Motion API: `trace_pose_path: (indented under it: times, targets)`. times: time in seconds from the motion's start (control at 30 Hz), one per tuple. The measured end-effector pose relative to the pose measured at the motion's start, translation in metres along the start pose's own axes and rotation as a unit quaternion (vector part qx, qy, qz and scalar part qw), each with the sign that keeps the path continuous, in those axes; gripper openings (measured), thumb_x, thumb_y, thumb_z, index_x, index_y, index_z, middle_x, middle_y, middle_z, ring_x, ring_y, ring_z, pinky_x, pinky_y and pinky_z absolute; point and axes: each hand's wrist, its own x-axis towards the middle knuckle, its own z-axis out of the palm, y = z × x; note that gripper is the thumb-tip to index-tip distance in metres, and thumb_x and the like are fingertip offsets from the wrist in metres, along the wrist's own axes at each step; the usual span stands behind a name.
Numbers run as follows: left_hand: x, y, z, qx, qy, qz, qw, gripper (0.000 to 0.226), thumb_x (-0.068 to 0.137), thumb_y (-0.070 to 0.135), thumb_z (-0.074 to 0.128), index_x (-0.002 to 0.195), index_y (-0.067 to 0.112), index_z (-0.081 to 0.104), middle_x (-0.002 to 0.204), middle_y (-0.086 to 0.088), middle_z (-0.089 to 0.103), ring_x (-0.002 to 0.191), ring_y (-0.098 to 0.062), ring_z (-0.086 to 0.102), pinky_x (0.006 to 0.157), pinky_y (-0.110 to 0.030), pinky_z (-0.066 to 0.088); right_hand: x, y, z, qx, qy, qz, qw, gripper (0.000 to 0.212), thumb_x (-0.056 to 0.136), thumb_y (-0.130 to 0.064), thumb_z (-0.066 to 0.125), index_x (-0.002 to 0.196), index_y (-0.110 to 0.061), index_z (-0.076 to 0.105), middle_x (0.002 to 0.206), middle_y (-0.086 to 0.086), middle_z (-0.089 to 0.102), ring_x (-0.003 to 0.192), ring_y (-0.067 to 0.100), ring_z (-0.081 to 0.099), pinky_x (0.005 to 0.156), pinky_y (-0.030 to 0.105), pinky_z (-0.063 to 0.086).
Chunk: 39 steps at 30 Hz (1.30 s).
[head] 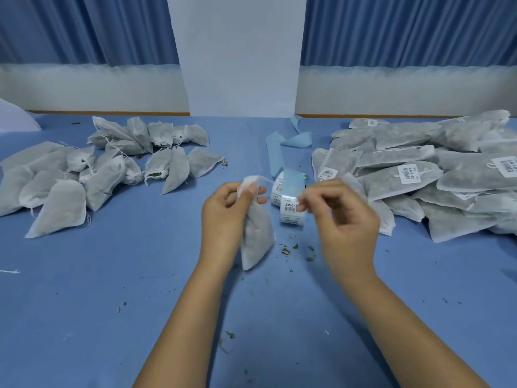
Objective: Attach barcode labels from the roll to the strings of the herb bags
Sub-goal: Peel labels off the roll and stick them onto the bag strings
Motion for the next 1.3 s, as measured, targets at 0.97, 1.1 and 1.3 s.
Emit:
trace_pose_path:
  times: [0.97,1.1,1.3]
  targets:
    - [0.007,-0.007,-0.003,0.146,0.061,0.149,0.976,0.066,0.085,0.000,0.065,0.123,0.044,0.034,0.115,0.052,0.042,0.101,0.017,0.051,0.078,-0.005,0.040,-0.006,0.027,0.009,-0.026,-0.157,0.245,0.956,0.024,0.084,-0.003,0.068,0.082,-0.027,0.068,0.114,-0.003,0.059,0.098,0.010,0.060,0.080,0.024,0.049]
    - [0.013,-0.014,-0.008,0.273,0.084,0.183,0.941,0.046,0.086,-0.003,0.057,0.087,0.042,0.050,0.125,0.008,0.045,0.100,0.010,0.047,0.078,-0.015,0.041,0.005,0.049,-0.010,-0.174,-0.049,0.288,0.940,0.030,0.080,-0.006,0.071,0.087,-0.027,0.050,0.100,-0.006,0.057,0.077,0.004,0.050,0.068,0.018,0.038]
    - [0.010,-0.025,0.007,0.369,-0.023,0.282,0.885,0.027,0.087,0.021,0.045,0.086,0.023,0.072,0.126,0.004,0.051,0.106,-0.012,0.048,0.071,-0.030,0.043,-0.001,0.067,-0.005,-0.189,-0.116,0.344,0.912,0.013,0.083,-0.009,0.070,0.090,-0.019,0.065,0.083,-0.008,0.064,0.063,-0.001,0.049,0.059,0.010,0.037]
